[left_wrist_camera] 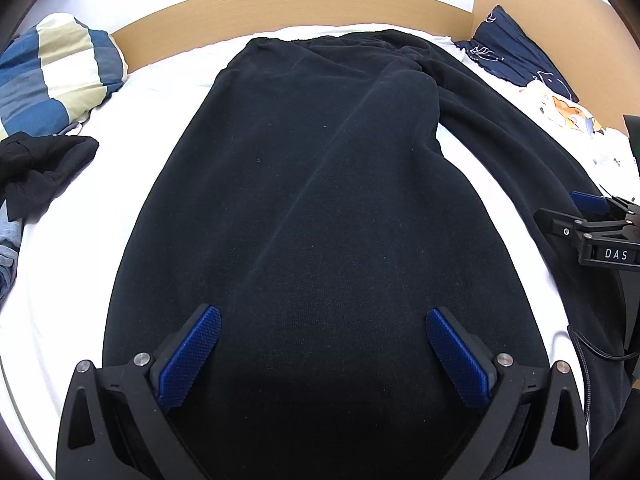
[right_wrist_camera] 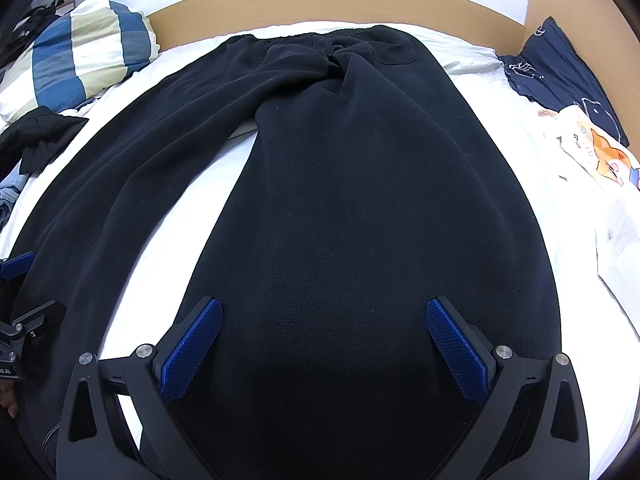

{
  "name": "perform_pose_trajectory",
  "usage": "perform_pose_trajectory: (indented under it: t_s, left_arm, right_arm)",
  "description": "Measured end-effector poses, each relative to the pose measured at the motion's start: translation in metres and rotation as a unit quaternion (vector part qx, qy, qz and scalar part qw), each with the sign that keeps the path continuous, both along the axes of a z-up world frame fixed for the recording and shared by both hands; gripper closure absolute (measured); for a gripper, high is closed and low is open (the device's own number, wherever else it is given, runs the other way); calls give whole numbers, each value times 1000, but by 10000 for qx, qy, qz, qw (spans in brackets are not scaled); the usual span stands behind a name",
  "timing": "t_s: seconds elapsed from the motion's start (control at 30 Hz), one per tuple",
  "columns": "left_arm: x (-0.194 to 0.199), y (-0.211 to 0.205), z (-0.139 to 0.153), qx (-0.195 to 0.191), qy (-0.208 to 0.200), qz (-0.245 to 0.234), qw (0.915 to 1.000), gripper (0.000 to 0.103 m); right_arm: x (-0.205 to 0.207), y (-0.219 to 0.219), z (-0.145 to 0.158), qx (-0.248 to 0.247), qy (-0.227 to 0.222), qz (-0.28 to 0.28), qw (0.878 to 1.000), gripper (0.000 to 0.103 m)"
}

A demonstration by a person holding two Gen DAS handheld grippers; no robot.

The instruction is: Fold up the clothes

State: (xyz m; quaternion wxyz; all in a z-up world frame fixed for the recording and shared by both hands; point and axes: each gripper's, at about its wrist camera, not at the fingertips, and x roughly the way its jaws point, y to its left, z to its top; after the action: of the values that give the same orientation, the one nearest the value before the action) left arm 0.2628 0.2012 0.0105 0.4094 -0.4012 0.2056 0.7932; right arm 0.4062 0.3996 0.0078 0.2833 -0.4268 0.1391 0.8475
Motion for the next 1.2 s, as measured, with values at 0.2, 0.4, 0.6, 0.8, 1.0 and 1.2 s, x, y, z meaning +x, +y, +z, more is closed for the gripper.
perform_pose_trajectory:
  t_s: [0.2, 0.4, 0.6, 0.8, 1.0, 1.2]
  left_arm:
    - [1, -3, 1, 4, 1, 3, 10000, 0]
    - [1, -1, 1, 1, 2, 6, 10000, 0]
    - [1, -1, 1, -1, 3, 8, 10000, 0]
    - [1, 1, 1, 7, -1, 11, 10000, 0]
    - [1, -1, 1, 19, -6, 10, 10000, 0]
    - [2, -1, 1, 18, 0, 13, 10000, 0]
  right_arm:
    - [0, 0, 0, 1, 1, 0, 10000, 0]
    - [0, 0, 0, 1, 1, 0, 10000, 0]
    - [0, 0, 0, 1, 1, 1, 10000, 0]
    - [0, 0, -1, 3, 3, 1, 10000, 0]
    - [1, 0, -1, 3, 4, 2, 10000, 0]
    - [1, 0, -1, 5, 5, 2, 10000, 0]
